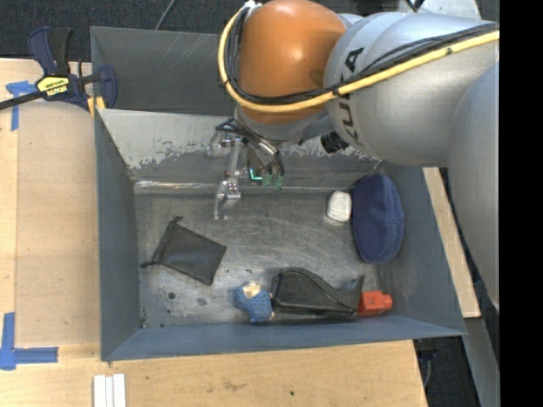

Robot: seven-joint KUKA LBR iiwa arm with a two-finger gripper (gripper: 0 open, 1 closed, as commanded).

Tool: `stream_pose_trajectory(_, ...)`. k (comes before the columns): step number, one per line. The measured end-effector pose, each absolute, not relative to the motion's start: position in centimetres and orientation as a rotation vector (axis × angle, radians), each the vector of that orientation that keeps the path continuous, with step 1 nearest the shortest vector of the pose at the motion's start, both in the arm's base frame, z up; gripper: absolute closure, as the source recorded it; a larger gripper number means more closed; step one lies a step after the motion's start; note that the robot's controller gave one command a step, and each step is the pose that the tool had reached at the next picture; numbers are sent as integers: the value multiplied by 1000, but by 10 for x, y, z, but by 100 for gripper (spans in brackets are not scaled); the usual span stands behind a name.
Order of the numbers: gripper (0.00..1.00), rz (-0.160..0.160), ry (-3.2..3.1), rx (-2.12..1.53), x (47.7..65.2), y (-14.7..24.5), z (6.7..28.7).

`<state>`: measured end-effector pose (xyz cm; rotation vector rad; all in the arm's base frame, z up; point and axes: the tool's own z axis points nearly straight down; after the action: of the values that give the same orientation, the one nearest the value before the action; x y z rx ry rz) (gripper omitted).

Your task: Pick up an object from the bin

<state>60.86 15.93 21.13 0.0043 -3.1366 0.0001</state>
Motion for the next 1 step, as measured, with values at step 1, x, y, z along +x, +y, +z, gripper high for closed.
stream_pose_trajectory(1, 0, -4, -3151, -65, 555, 191, 72)
